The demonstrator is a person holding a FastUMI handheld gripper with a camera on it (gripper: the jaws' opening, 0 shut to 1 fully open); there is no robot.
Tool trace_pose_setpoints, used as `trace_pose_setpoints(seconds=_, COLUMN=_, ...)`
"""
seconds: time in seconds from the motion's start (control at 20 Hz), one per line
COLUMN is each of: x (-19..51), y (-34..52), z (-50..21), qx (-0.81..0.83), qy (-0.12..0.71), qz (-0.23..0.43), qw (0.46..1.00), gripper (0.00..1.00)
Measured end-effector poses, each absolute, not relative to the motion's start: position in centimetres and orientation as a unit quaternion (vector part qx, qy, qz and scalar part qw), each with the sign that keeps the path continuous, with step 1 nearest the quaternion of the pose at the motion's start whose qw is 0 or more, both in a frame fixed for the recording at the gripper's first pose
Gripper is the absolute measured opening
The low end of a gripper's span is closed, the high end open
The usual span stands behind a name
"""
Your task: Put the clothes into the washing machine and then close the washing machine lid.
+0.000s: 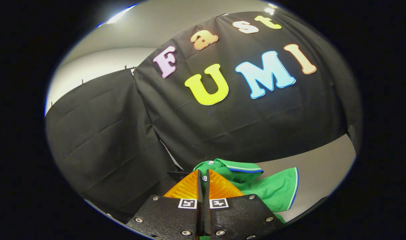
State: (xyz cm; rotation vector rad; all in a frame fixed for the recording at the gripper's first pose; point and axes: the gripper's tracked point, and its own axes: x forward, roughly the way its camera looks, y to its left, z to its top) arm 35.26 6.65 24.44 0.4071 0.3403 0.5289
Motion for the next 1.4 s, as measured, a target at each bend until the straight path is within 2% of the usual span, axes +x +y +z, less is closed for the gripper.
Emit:
trace_pose_setpoints(seconds=0.65, x=33.3, y=18.8, z=24.7, qx=0.182, qy=0.152, qz=0.309, qw=0.921, gripper=0.0)
trace_pose_setpoints(seconds=1.4, x=32.7, y=29.0, z=15.5, qx=0.131, qy=0.194, qz=0.313, qw=0.92, gripper=0.0)
